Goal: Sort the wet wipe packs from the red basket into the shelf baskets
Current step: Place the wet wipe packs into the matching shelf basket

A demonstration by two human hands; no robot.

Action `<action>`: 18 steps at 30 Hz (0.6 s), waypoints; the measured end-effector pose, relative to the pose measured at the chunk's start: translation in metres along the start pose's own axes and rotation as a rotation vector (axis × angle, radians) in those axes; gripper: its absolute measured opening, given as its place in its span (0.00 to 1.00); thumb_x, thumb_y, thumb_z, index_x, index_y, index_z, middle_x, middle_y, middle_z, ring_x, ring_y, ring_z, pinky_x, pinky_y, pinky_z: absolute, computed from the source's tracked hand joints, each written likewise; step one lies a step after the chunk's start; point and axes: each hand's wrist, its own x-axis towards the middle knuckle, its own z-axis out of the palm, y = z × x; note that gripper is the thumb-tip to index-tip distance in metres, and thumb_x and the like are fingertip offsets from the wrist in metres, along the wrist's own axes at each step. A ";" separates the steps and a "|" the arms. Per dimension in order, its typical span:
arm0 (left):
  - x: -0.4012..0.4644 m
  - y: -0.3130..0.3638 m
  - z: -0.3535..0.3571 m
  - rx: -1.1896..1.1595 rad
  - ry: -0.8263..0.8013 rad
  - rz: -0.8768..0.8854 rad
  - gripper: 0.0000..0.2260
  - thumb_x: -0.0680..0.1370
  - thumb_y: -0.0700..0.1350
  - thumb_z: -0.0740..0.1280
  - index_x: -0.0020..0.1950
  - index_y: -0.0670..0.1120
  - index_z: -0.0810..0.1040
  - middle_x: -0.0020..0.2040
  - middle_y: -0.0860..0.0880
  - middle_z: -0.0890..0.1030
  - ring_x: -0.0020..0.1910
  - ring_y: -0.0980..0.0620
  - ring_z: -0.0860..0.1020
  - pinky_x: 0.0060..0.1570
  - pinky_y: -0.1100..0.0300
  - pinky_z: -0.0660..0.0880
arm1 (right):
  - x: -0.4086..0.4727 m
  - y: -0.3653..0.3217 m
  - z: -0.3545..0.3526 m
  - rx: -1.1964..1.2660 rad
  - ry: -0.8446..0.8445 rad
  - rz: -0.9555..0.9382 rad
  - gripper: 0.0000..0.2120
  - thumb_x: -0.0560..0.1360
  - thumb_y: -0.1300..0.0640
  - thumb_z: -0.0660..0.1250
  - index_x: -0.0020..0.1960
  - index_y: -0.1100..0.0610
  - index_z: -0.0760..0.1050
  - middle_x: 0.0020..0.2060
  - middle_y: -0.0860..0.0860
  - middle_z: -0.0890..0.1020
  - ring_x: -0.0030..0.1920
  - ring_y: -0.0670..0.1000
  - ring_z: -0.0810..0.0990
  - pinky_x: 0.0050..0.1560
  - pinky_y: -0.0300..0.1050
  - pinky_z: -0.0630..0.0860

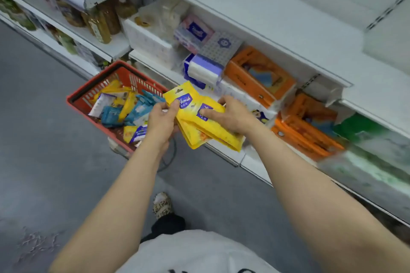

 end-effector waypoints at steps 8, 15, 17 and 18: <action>-0.120 -0.027 0.178 -0.054 -0.171 0.169 0.19 0.76 0.41 0.71 0.63 0.42 0.70 0.48 0.48 0.84 0.42 0.52 0.83 0.38 0.51 0.82 | -0.153 0.151 -0.129 0.541 0.036 0.124 0.08 0.78 0.50 0.66 0.49 0.55 0.76 0.43 0.53 0.84 0.40 0.52 0.83 0.42 0.48 0.80; -0.203 -0.019 0.306 -0.014 -0.390 0.264 0.14 0.72 0.38 0.74 0.57 0.41 0.78 0.49 0.44 0.84 0.46 0.45 0.83 0.45 0.46 0.81 | -0.252 0.255 -0.222 0.888 0.291 0.009 0.10 0.76 0.62 0.70 0.57 0.58 0.80 0.50 0.56 0.85 0.45 0.52 0.85 0.43 0.46 0.82; -0.216 -0.007 0.339 -0.050 -0.432 0.274 0.11 0.73 0.37 0.73 0.54 0.42 0.79 0.47 0.46 0.84 0.45 0.48 0.83 0.41 0.52 0.81 | -0.266 0.278 -0.244 0.932 0.350 -0.027 0.13 0.77 0.59 0.70 0.60 0.54 0.78 0.55 0.56 0.84 0.51 0.54 0.85 0.50 0.52 0.82; -0.221 0.001 0.355 -0.075 -0.440 0.277 0.10 0.74 0.36 0.73 0.54 0.42 0.79 0.47 0.46 0.84 0.44 0.50 0.83 0.39 0.55 0.80 | -0.269 0.288 -0.254 0.954 0.369 -0.052 0.13 0.77 0.58 0.70 0.62 0.53 0.78 0.57 0.55 0.84 0.53 0.54 0.85 0.52 0.55 0.82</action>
